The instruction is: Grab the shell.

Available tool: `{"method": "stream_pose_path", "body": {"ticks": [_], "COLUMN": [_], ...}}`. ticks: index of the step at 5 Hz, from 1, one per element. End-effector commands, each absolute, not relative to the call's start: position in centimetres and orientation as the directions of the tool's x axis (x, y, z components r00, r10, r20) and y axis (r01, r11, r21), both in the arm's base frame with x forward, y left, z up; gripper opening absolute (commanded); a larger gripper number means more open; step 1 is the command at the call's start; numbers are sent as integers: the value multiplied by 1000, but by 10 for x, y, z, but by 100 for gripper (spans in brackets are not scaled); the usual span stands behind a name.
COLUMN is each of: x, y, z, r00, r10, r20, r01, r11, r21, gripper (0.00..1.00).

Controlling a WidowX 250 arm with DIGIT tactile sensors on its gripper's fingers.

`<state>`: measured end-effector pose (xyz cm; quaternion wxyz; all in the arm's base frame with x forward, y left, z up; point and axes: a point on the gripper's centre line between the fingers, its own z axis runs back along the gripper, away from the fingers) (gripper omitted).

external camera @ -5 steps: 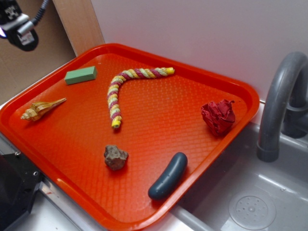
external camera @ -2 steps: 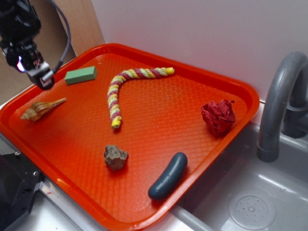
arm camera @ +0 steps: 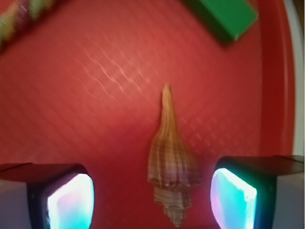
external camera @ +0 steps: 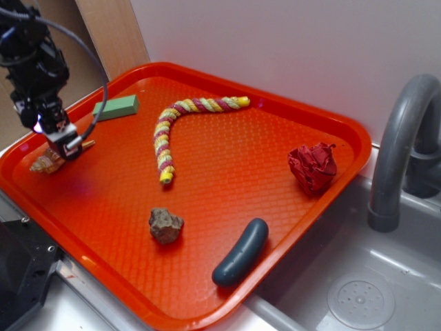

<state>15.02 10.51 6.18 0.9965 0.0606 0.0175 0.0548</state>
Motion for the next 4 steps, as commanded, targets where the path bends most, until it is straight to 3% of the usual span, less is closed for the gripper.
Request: {"method": "stream_pose_path", "body": {"ticks": [1,2,3,4], "x": [144,148,147,147], "y": [109,107,102,92], "z": [33,17,21,30], "r00": [987,981,983,990], "r10": [162,194,179,137], "r20": [-22,13,32,41], "r01": [-156,-194,-182,-141], "r11": [974,969,976,982], "r21": [165,154,118,127], "gripper": [100,100,0,0]}}
